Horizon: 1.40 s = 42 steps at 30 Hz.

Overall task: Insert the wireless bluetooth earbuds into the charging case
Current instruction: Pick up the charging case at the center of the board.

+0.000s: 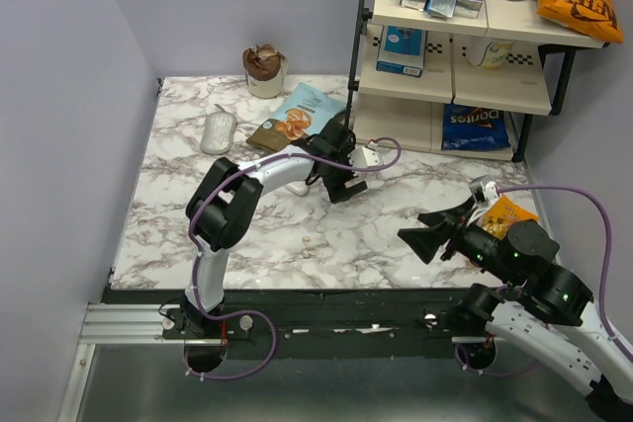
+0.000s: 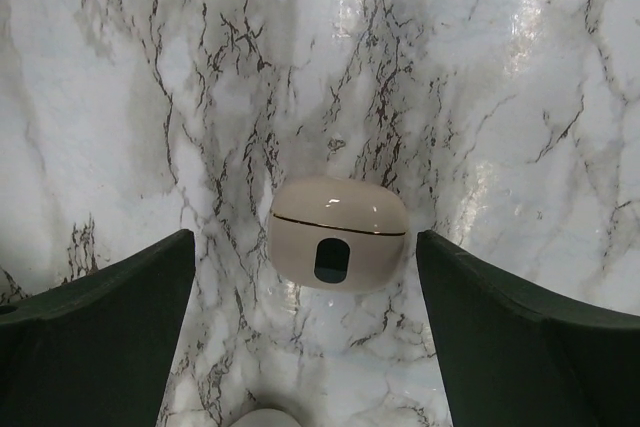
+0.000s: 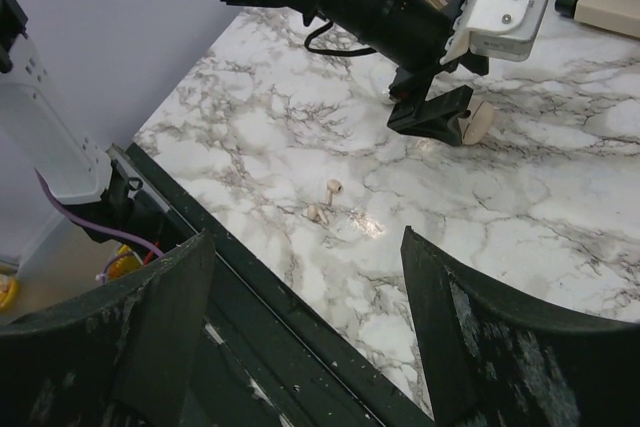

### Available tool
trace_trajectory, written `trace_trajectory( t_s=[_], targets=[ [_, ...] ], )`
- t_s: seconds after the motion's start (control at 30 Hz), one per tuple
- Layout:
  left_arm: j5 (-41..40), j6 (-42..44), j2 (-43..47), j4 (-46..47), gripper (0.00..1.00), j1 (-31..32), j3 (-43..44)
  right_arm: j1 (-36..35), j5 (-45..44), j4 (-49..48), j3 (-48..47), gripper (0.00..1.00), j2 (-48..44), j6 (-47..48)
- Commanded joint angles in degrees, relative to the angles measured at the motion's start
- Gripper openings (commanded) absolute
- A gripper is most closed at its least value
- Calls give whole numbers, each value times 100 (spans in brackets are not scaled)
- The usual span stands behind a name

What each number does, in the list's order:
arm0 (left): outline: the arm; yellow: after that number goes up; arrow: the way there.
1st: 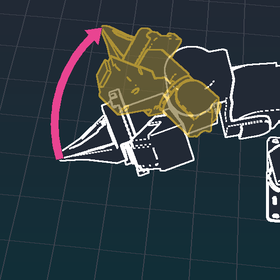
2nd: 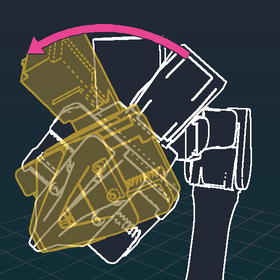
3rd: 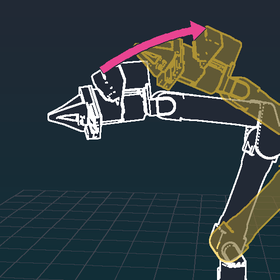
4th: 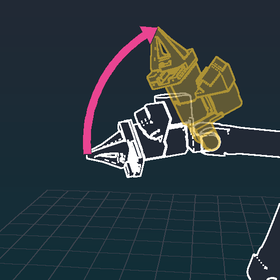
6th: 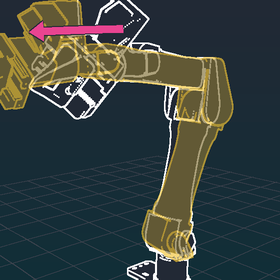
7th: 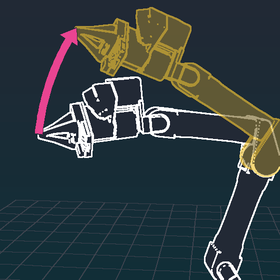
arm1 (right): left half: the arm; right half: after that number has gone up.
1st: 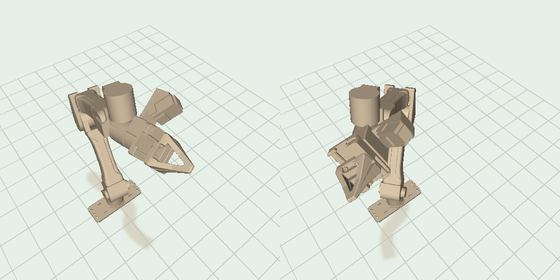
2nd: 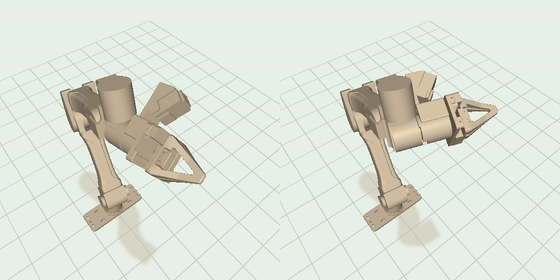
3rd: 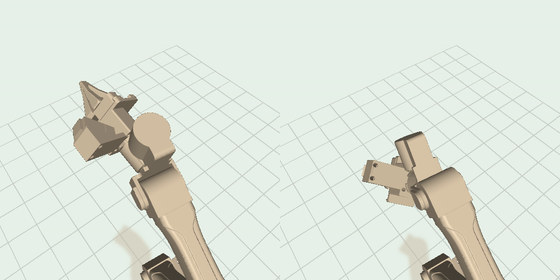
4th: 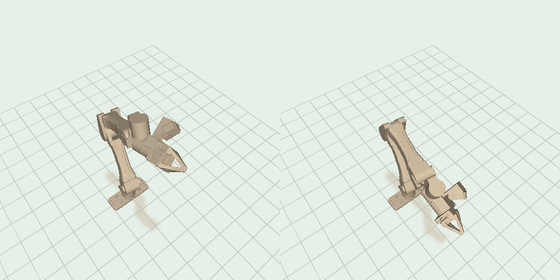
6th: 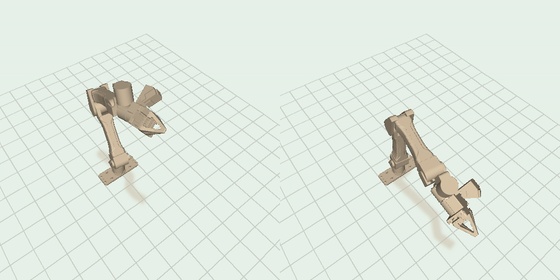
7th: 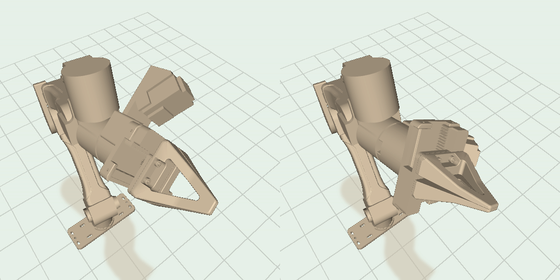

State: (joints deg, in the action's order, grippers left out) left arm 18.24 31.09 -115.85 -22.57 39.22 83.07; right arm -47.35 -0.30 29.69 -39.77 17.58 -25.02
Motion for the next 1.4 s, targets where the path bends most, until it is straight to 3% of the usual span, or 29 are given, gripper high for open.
trace_trajectory(
  t_s=[0.0, 0.53, 0.83, 0.93, 0.97, 1.03, 1.07, 1.13, 1.17, 1.37],
  targets=[
    [75, 327, -157, -64, 95, 42, 122, -28, 74, 63, 101, 83, -45, 49],
    [109, 284, -412, -256, 86, 42, 201, -37, -129, 177, 92, 83, -106, 58],
    [172, -261, -447, -328, 59, 15, 210, -28, -164, 177, 39, 83, -150, 14],
    [49, -638, -228, 31, 45, 6, -88, -37, -225, 151, 57, 83, -150, -12],
    [5, -787, -45, 172, 35, -2, -298, -28, -260, 133, 57, 83, -141, -38],
    [-22, -1190, 150, 584, 29, -29, -510, -28, -374, 72, 92, 83, -141, -109],
    [-48, -1315, 386, 761, 19, -29, -772, -28, -436, 46, 110, 83, -141, -152],
    [-110, -1683, 642, 1374, 11, -29, -1080, -28, -593, -33, 145, 83, -150, -249],
    [-145, -1798, 878, 1604, 0, -29, -1395, -37, -647, -60, 145, 83, -150, -267],
    [-321, -2887, 1792, 3537, 0, -3, -2583, -28, -937, -201, 198, 83, 51, -417]
  ],
)
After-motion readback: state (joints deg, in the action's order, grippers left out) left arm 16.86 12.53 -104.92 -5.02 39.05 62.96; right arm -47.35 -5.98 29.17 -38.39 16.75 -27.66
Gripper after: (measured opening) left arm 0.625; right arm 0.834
